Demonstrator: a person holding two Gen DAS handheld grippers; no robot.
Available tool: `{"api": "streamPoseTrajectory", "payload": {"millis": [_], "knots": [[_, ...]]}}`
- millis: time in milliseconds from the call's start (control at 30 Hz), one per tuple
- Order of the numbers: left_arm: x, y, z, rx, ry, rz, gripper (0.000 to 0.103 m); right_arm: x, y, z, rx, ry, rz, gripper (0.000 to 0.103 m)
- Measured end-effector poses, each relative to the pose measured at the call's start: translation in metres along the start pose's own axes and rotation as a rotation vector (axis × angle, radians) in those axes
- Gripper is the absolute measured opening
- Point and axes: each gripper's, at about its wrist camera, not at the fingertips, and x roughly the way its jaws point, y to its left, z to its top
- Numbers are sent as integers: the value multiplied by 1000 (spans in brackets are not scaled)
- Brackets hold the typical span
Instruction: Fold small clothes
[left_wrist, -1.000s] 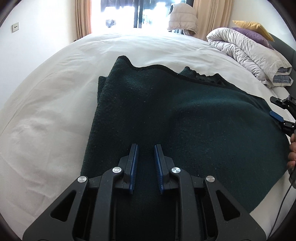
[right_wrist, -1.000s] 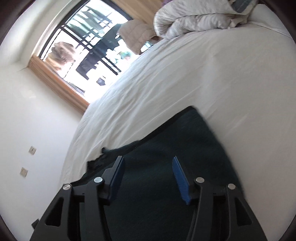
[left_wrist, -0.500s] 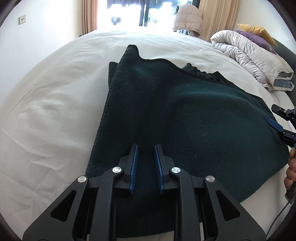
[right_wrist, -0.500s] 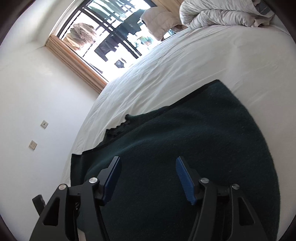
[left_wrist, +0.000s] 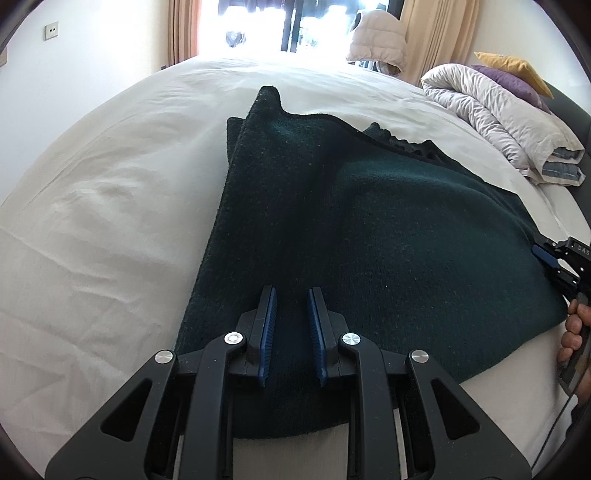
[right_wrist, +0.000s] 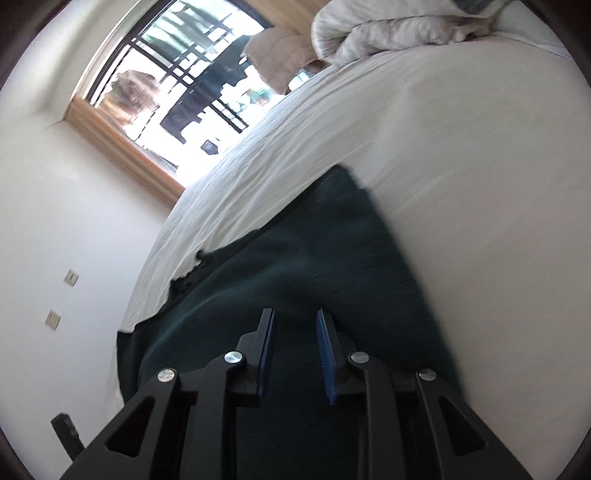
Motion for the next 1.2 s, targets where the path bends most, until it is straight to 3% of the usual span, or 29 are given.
{"api": "streamPoseTrajectory", "payload": {"millis": [67,133,200,300,400,467,533,633,733,833,1067,1200], "knots": [[-1,0,0,-2,-2,-2,20,-21,5,-2,-5,-47,-37,48],[-1,1,-1,-6,-8,-6,19,-33,26,-13,-52,-44,46,56],[-2,2,-1,-9,-11,-7,19,-33,56,-34,-129,24,144,59],[-6,1,-4,-5,-13,0,19,-12,95,-71,-252,157,192,60],[-10,-1,-9,9,-6,7,19,14,91,-88,-262,248,131,60],[-14,0,-16,13,-2,8,19,14,69,-82,-179,234,158,42],[-16,3,-21,13,-6,0,19,5,49,-67,-116,193,118,33],[-15,6,-21,2,-1,-12,19,-21,11,-46,11,83,18,32],[-16,5,-22,7,-6,-6,19,-54,-8,-42,88,-24,-91,38],[-17,6,-22,7,-9,-8,19,-73,6,-51,34,-62,-118,57],[-17,6,-23,10,-19,-10,19,-59,79,-81,-200,43,-9,60],[-18,8,-24,7,-22,-19,19,-35,103,-88,-225,98,23,68]]}}
